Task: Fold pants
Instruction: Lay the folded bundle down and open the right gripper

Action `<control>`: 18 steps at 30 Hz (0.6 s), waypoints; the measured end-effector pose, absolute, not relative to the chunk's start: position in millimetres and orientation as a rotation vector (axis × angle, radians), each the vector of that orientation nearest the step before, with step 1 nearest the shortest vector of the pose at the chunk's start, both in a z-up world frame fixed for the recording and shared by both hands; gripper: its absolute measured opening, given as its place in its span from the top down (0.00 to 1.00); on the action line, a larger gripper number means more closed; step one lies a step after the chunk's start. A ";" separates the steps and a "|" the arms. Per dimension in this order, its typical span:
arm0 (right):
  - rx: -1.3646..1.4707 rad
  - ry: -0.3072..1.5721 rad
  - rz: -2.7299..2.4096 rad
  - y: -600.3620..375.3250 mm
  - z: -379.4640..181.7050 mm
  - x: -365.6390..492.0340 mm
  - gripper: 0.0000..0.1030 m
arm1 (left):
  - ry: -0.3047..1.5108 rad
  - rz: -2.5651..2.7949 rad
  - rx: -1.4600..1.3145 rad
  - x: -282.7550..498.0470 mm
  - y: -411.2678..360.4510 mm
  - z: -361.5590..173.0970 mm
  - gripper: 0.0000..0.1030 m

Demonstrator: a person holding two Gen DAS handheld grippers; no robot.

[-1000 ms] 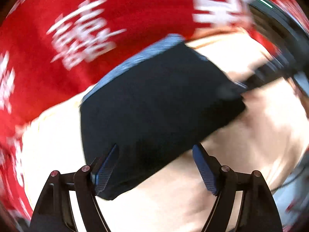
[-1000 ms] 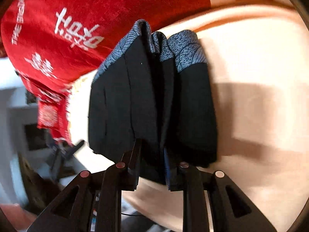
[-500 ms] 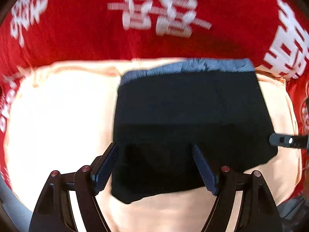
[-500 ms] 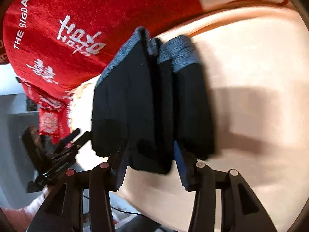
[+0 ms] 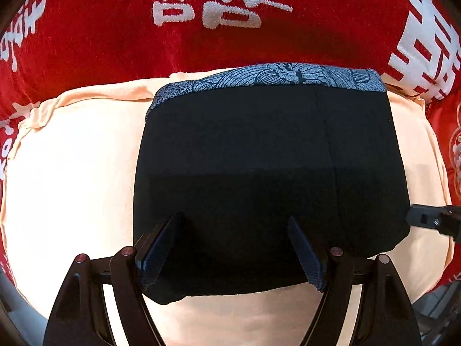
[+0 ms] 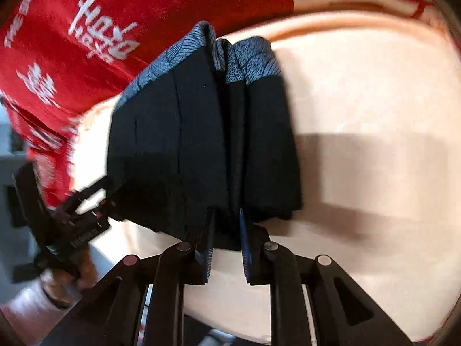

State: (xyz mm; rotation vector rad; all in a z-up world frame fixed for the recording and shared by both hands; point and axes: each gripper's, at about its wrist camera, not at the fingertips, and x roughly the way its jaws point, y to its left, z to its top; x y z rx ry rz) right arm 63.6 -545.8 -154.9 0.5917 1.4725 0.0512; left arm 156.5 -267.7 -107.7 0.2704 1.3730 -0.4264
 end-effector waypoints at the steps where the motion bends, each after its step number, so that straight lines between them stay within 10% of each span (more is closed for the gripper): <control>1: 0.564 1.464 0.042 -542.1 -148.1 61.9 0.82 | 1.373 -0.424 0.270 157.1 -267.5 -107.3 0.23; 18: 0.470 1.459 -0.033 -492.5 -158.3 74.1 0.77 | 1.381 -0.406 0.326 146.5 -264.2 -89.1 0.22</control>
